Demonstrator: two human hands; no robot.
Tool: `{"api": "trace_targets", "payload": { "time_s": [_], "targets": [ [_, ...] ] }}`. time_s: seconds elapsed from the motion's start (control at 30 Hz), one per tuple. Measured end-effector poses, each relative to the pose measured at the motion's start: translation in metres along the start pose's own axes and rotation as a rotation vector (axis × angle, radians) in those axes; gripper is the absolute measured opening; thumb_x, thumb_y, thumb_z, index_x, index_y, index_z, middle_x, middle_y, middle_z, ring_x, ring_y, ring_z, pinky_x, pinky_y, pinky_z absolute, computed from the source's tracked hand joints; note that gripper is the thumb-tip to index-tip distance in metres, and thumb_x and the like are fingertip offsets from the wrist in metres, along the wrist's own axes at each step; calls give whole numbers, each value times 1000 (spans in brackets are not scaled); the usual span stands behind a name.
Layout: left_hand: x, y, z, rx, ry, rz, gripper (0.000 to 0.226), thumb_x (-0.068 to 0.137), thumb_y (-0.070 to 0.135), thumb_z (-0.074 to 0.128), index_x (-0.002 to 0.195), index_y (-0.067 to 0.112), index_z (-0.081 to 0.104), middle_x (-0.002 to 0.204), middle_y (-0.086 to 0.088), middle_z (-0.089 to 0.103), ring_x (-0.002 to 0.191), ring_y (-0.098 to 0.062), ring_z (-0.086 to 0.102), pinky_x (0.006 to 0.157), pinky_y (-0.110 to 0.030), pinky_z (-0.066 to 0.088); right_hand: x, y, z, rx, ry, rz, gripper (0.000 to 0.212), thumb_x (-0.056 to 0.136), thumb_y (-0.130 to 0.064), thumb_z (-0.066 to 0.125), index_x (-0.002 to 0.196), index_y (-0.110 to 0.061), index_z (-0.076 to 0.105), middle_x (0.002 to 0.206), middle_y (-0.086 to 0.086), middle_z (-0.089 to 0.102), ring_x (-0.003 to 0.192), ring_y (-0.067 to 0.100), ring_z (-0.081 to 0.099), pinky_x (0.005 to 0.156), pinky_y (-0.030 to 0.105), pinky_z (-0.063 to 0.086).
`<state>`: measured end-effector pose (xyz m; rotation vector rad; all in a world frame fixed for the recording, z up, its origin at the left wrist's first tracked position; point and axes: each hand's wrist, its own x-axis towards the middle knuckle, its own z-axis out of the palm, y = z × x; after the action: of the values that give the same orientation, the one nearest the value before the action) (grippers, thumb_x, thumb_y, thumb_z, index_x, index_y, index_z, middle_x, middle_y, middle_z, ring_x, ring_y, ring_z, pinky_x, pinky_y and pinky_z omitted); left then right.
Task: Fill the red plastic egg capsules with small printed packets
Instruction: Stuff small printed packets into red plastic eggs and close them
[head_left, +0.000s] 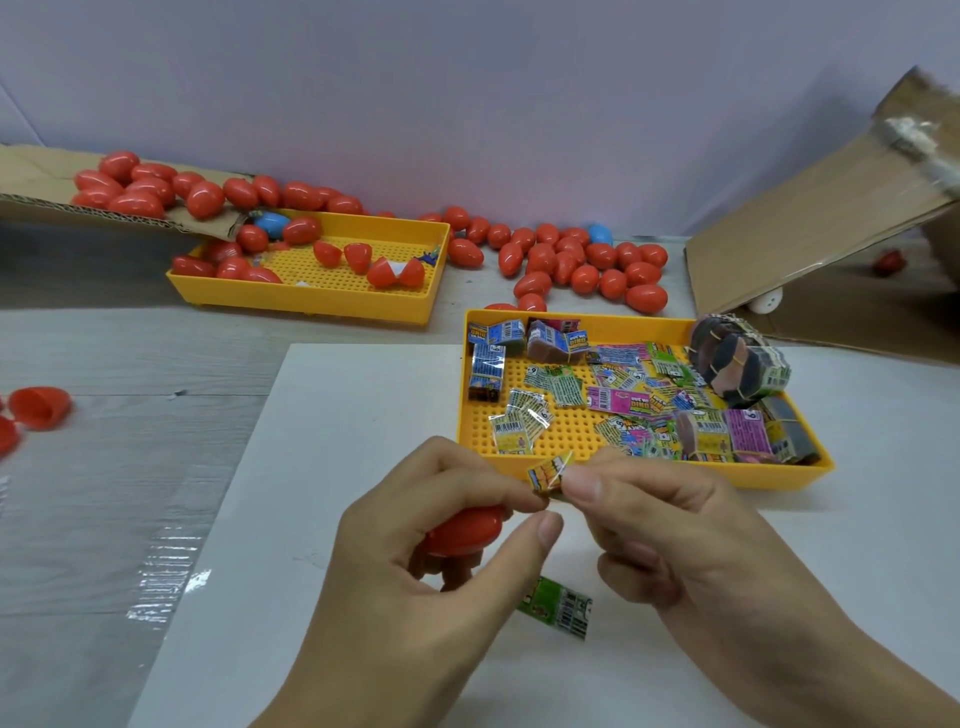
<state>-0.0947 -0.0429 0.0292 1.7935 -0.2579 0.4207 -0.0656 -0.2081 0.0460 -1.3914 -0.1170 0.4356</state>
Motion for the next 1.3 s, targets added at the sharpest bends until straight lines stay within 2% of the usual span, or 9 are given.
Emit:
{"api": "trace_targets", "payload": {
  "time_s": [0.1, 0.4, 0.5, 0.63, 0.77, 0.97, 1.07, 1.1, 1.3],
  "targets": [
    [2, 0, -1, 29, 44, -14, 15, 70, 43, 76, 79, 35, 68, 80, 13, 63, 70, -8, 61, 52, -11, 44, 0, -1, 0, -6, 2, -7, 20, 64, -39, 76, 57, -21, 73, 58, -12, 38, 47, 5, 30, 41, 15, 26],
    [2, -4, -3, -56, -42, 4, 8, 75, 31, 75, 71, 29, 67, 75, 10, 62, 71, -14, 62, 58, -14, 46, -1, 0, 1, -22, 1, 1, 21, 60, -39, 79, 60, -18, 75, 51, -12, 36, 44, 7, 23, 39, 16, 23],
    [3, -4, -3, -61, -70, -3, 8, 74, 31, 74, 71, 30, 67, 75, 8, 61, 69, -15, 60, 55, -17, 45, 0, 0, -2, -37, 0, 49, 31, 55, -39, 82, 70, -12, 77, 50, -5, 30, 44, 10, 20, 39, 18, 22],
    [-1, -5, -2, -75, -80, -73, 10, 71, 36, 73, 78, 33, 67, 78, 8, 63, 66, -10, 59, 54, -15, 45, 0, 1, -5, -161, 33, -39, 37, 55, -44, 82, 72, -11, 78, 63, 16, 29, 47, 13, 24, 41, 19, 25],
    [-3, -9, -2, -260, -110, -176, 32, 67, 25, 66, 95, 35, 57, 91, 1, 64, 66, -8, 54, 59, -17, 47, 0, 1, -5, -62, 55, -18, 35, 53, -38, 83, 70, -9, 76, 56, 4, 25, 44, 11, 20, 39, 18, 24],
    [-4, -11, -5, -234, -104, -208, 27, 71, 32, 62, 98, 34, 59, 95, 9, 60, 63, -26, 56, 56, -40, 49, 0, 1, -3, -48, 60, 38, 33, 52, -37, 82, 68, -9, 75, 48, -6, 27, 42, 10, 20, 38, 18, 22],
    [-3, -6, -3, -193, -116, -221, 30, 71, 42, 67, 100, 38, 62, 89, 9, 63, 68, -11, 64, 63, -16, 51, -1, -2, -3, -1, 37, 94, 30, 53, -36, 81, 68, -11, 75, 49, -5, 24, 43, 9, 18, 38, 17, 22],
    [-2, -5, -3, -194, -109, -228, 31, 69, 44, 68, 99, 39, 63, 90, 10, 65, 71, -10, 66, 63, -13, 52, -1, -3, -3, 16, 27, 113, 28, 54, -35, 81, 67, -11, 75, 50, -4, 22, 43, 9, 18, 37, 17, 22],
    [1, -6, -1, -208, -67, -225, 33, 65, 39, 76, 96, 37, 66, 91, 1, 69, 70, -21, 68, 61, -24, 57, -2, -8, -1, 43, -25, 180, 16, 67, -32, 75, 59, -18, 73, 57, -1, 18, 46, 9, 17, 38, 16, 19]
  ]
}}
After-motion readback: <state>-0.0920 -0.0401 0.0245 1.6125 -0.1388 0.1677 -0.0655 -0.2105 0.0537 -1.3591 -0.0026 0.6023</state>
